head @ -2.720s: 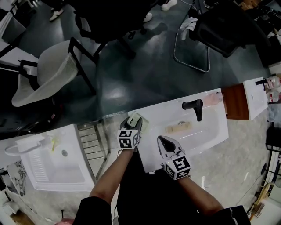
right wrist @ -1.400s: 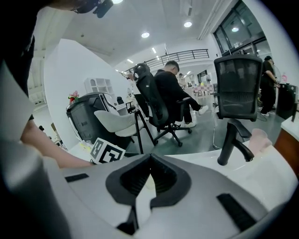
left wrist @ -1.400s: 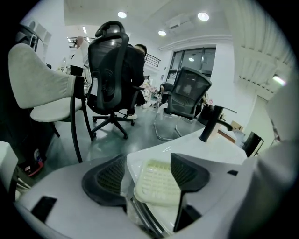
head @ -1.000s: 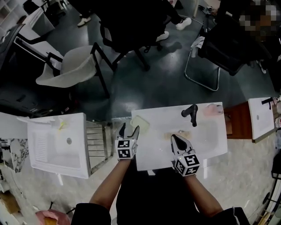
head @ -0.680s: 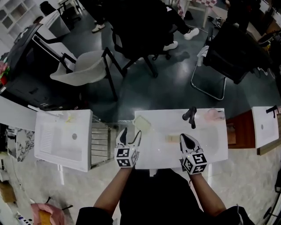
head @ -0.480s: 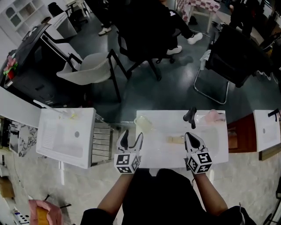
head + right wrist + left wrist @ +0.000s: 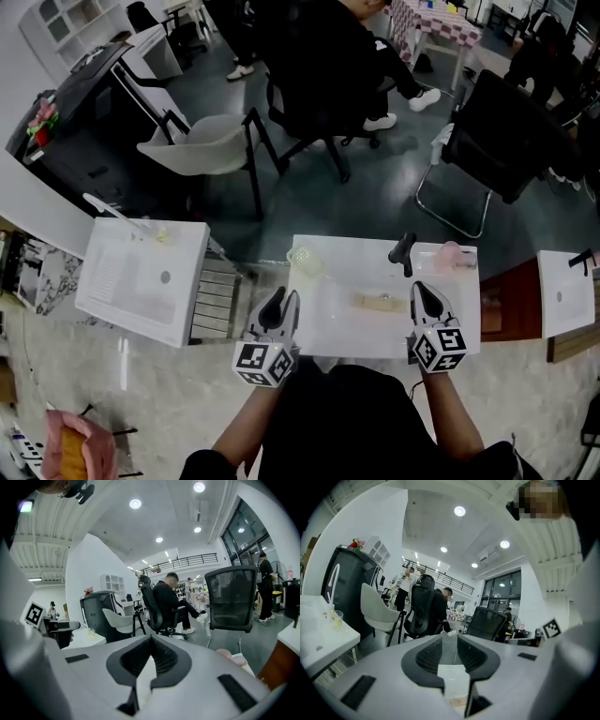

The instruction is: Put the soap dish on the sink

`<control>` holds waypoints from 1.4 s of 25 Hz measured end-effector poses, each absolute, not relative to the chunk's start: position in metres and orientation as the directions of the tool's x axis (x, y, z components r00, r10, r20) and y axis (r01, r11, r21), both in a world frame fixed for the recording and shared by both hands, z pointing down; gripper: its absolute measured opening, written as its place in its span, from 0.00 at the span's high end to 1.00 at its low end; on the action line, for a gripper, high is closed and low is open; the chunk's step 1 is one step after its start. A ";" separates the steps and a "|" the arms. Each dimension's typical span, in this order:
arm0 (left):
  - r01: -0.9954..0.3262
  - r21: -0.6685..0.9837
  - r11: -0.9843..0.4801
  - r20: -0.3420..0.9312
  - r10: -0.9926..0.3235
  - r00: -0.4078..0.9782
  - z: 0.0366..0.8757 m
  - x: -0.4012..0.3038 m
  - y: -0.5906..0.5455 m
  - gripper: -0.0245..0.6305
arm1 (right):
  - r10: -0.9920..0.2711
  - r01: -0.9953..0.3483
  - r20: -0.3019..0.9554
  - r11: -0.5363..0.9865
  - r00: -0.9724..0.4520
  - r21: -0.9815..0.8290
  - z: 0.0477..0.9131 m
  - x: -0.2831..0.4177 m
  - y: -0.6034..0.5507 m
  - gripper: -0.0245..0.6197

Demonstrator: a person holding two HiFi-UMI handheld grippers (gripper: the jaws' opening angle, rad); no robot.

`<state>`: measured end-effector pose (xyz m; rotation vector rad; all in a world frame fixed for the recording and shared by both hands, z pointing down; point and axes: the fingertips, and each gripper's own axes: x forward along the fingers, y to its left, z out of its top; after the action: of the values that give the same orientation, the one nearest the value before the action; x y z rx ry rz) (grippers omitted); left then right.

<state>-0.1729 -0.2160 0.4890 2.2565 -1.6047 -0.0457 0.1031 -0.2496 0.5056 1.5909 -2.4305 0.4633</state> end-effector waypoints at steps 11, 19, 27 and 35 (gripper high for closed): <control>-0.916 0.198 -0.350 0.162 -0.909 0.383 0.467 -0.155 -0.210 0.93 | -0.879 -0.931 0.306 0.348 -0.365 -0.110 0.493 0.122 -0.245 0.96; -0.918 0.211 -0.335 0.171 -0.912 0.372 0.466 -0.156 -0.215 0.93 | -0.877 -0.933 0.321 0.353 -0.357 -0.073 0.496 0.121 -0.248 0.96; -0.920 0.206 -0.334 0.198 -0.906 0.373 0.472 -0.157 -0.219 0.93 | -0.878 -0.929 0.304 0.360 -0.369 -0.085 0.497 0.117 -0.256 0.96; -0.921 0.207 -0.330 0.213 -0.904 0.371 0.475 -0.159 -0.234 0.93 | -0.877 -0.924 0.292 0.370 -0.380 -0.093 0.498 0.108 -0.266 0.96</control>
<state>-0.1593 -0.2341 0.4749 2.3443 -1.6109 0.0850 0.1080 -0.2662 0.4984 1.6228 -2.4339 0.3585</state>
